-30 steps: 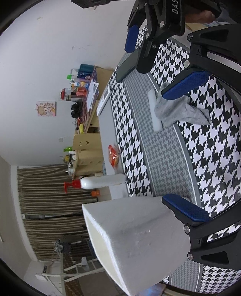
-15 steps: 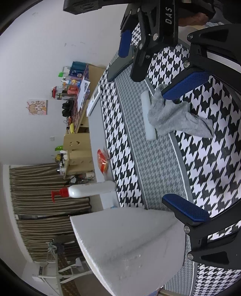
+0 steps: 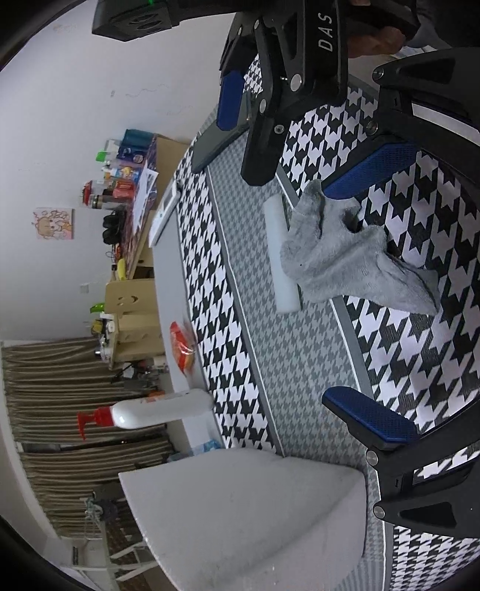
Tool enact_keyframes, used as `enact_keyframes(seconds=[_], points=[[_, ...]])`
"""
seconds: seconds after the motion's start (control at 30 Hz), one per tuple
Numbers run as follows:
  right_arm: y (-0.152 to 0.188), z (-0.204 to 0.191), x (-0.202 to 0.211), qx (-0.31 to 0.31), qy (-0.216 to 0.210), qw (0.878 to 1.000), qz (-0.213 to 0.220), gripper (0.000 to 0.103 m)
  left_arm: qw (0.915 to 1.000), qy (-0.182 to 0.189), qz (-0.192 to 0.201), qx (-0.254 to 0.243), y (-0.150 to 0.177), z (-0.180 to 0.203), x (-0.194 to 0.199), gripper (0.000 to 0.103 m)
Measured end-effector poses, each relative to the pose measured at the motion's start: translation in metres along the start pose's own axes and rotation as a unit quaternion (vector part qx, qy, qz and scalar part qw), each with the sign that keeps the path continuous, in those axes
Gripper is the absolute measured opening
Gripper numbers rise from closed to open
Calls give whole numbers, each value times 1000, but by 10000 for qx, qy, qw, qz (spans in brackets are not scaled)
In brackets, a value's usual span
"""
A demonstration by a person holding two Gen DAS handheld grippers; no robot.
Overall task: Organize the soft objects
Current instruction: 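Reach the left tool to the grey sock and close on it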
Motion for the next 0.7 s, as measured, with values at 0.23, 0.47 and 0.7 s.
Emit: enact_keyframes(seconds=[0.23, 0.47, 0.7], points=[[-1, 1, -7, 20, -79, 9999, -114, 98, 9993, -29, -360, -74, 3, 4, -16, 81], [-2, 0, -9, 51, -106, 9999, -126, 98, 9976, 87, -669, -148, 8, 8, -25, 53], [-2, -2, -13, 94, -124, 9997, -180, 98, 9959, 430, -782, -169, 9, 11, -27, 27]])
Point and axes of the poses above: each gripper's, at about its wrist camera, not at the fingertips, and x roughly against the way its jaws point, z to its right, y to its underside, the point moved 2 cm from there along -x, roughly the way its jaws point, and after that the axes turned 3 degrees about x, right-handed, at the moved point
